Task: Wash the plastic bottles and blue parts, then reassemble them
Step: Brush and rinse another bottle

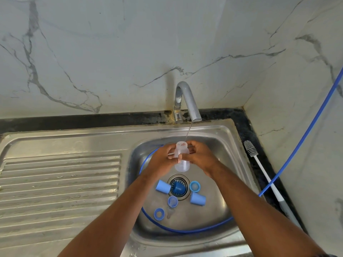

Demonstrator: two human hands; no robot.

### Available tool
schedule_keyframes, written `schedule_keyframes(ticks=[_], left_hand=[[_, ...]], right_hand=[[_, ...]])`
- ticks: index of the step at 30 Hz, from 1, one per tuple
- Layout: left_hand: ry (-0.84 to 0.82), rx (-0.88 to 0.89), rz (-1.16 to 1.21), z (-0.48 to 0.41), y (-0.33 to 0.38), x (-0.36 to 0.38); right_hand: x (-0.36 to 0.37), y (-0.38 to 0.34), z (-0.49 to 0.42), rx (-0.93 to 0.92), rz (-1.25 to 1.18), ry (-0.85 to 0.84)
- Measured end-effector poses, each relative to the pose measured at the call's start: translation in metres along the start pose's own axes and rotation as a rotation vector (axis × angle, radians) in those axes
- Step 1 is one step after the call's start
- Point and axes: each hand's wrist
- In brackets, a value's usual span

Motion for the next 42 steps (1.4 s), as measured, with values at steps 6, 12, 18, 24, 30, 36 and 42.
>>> schedule_keyframes(ticks=[6,12,18,24,30,36,42], left_hand=[[0.037,-0.018,0.049,0.001,0.006,-0.003],[0.096,-0.001,-0.003,0.003,0.011,-0.002],[0.12,0.064,-0.103,0.002,0.019,0.001],[0.17,0.076,-0.208,-0.003,0.022,0.003],[0.173,0.056,-0.172,-0.006,0.017,0.001],[0.18,0.031,-0.072,-0.005,0.016,0.001],[0.201,0.029,-0.082,-0.008,0.013,0.001]], right_hand=[[0.001,0.0,-0.003,-0.081,0.03,0.102],[0.001,0.001,-0.003,-0.098,0.073,0.093],[0.001,-0.002,-0.005,-0.117,0.11,0.115],[0.001,-0.004,-0.003,-0.141,0.18,0.117],[0.002,-0.009,-0.002,-0.16,0.238,0.125],[0.005,-0.014,0.006,-0.193,0.283,0.12],[0.006,-0.015,0.006,-0.197,0.3,0.128]])
Point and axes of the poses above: each hand's wrist, its own z-axis away from the middle knuckle, its own x-axis out of the palm, y = z × x, and after that the axes turned 5 degrees about -x, right-handed
